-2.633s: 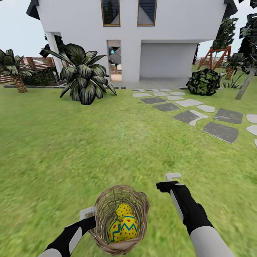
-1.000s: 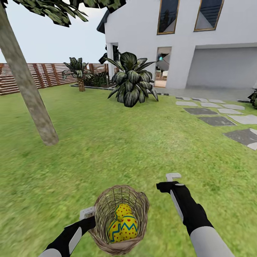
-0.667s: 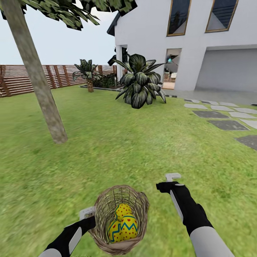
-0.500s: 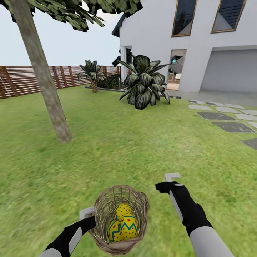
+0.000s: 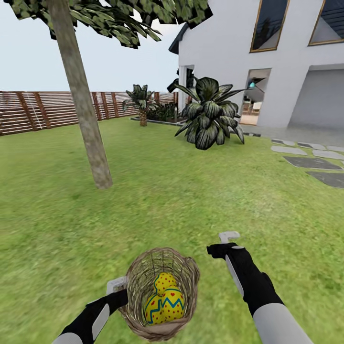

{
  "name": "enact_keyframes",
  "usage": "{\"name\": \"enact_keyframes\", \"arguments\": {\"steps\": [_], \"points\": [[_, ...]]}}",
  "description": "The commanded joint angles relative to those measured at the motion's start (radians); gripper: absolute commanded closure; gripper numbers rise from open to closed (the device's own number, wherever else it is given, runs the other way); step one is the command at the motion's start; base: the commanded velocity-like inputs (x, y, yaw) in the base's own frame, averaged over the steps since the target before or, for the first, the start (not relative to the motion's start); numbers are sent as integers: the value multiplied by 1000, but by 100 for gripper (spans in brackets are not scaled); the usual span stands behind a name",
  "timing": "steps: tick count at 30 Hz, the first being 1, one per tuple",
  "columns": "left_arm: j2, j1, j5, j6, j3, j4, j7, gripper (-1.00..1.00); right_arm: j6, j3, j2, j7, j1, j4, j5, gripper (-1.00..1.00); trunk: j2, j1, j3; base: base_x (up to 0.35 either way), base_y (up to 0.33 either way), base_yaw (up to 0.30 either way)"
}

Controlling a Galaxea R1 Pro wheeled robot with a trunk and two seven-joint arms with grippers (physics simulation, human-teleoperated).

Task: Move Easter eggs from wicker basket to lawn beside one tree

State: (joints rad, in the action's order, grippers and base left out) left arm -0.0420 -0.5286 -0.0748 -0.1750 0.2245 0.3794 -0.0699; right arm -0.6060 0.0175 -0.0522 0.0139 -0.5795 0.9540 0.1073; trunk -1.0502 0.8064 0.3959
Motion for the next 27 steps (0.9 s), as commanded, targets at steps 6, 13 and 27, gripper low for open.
{"name": "enact_keyframes", "arguments": {"steps": [6, 13, 27], "points": [[-1, -1, -11, -8, 7, 4, -5, 100, -6, 1, 0, 1, 0, 2, 9, -100, -1, 0, -6, 0, 0, 221], [-1, -1, -11, -8, 7, 10, -5, 100, -6, 1, 0, 1, 0, 2, 9, -100, -1, 0, -14, 0, 0, 221], [-1, -1, -11, -8, 7, 10, -5, 100, -6, 2, 0, 1, 0, 0, 9, -100, -1, 0, -29, 0, 0, 226]]}}
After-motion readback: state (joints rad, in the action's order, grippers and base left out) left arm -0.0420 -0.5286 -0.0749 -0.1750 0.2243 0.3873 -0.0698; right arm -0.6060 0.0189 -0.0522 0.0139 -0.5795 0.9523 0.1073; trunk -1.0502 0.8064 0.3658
